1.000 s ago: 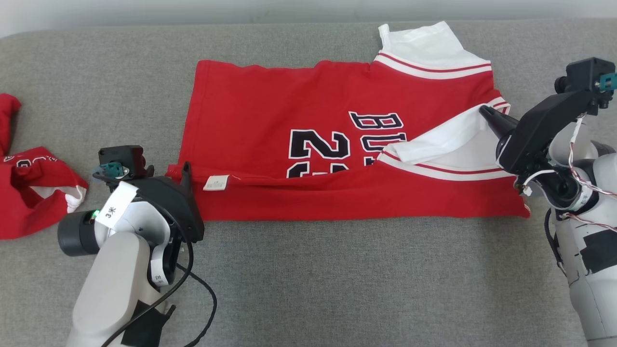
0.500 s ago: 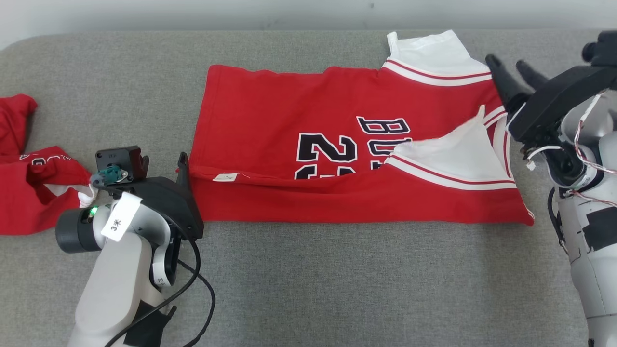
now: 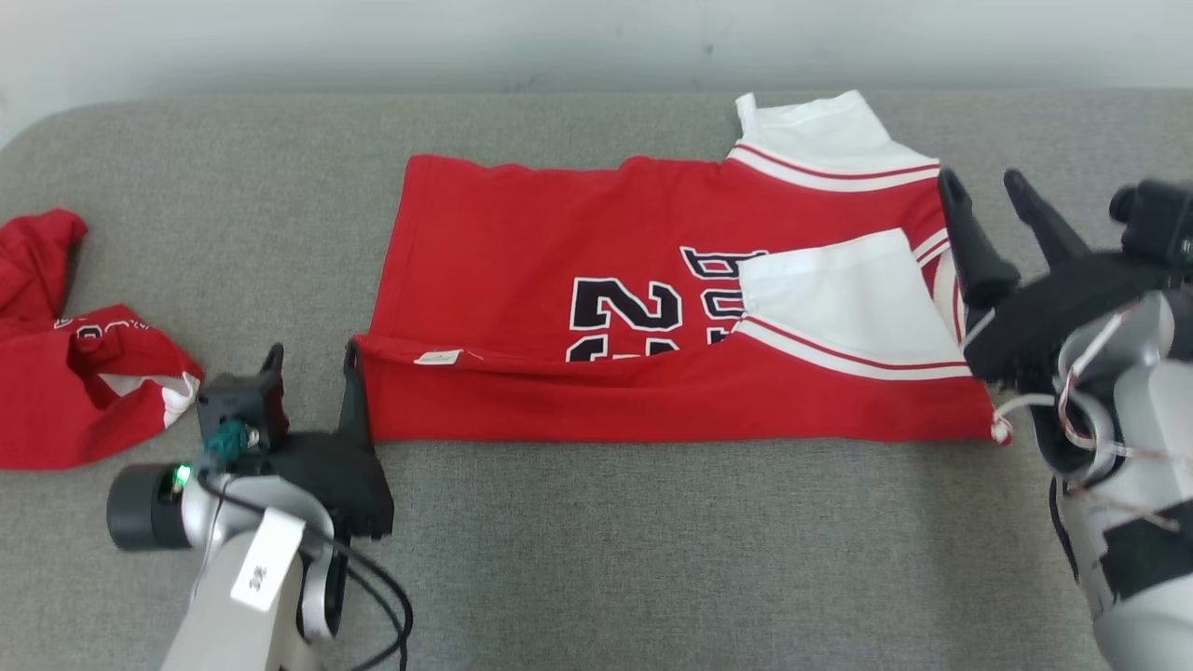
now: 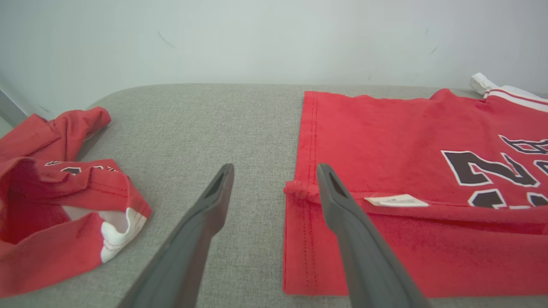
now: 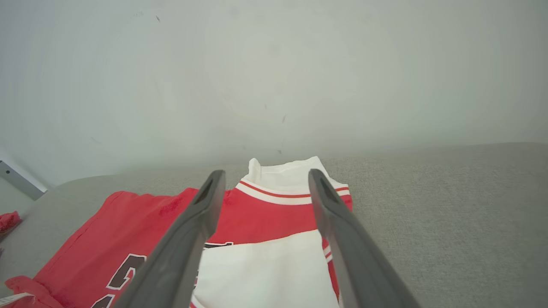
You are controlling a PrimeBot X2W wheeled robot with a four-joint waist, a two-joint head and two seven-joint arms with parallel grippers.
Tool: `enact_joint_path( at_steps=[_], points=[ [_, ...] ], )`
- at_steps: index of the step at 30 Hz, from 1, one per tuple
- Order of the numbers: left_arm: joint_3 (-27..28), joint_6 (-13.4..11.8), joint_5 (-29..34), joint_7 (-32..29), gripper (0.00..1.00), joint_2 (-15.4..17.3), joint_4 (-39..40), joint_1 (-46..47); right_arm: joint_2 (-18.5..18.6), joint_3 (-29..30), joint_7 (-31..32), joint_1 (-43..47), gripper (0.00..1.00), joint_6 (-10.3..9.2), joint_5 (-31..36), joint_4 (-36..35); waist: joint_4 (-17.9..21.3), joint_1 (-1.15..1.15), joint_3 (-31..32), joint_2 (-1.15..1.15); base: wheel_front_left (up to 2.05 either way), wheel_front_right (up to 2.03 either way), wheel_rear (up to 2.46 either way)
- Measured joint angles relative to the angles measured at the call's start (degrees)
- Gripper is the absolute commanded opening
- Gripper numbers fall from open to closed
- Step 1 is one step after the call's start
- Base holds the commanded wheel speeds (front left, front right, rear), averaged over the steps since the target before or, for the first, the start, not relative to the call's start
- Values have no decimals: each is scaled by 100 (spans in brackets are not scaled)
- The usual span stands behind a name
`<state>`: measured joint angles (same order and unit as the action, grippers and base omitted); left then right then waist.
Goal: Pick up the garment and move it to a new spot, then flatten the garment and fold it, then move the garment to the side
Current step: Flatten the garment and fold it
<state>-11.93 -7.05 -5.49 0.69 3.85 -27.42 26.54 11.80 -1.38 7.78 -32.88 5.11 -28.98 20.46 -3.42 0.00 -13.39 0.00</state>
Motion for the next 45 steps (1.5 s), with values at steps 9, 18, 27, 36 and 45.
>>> enact_joint_path(
  at_steps=[9,18,27,36,45],
  points=[
    [-40,258,-119,129,100,172,107,-691,-9,79,-388,1155,100,-115,179,-501,184,-1,281,0,0,0,0],
    [68,268,-260,-126,100,258,-149,-762,-210,60,-537,1511,100,-174,177,-857,445,-1,383,0,0,0,0],
    [171,232,-264,-417,100,326,-403,-734,-219,94,-555,1617,100,-216,166,-1136,676,0,279,0,0,0,0],
    [258,194,-313,-525,100,330,-531,-545,-203,141,-554,1746,100,-261,124,-1252,746,0,202,0,0,0,0],
    [210,241,-322,-694,25,345,-622,-491,-203,105,-520,1746,100,-268,124,-1317,713,0,224,1,0,0,0]
  ],
)
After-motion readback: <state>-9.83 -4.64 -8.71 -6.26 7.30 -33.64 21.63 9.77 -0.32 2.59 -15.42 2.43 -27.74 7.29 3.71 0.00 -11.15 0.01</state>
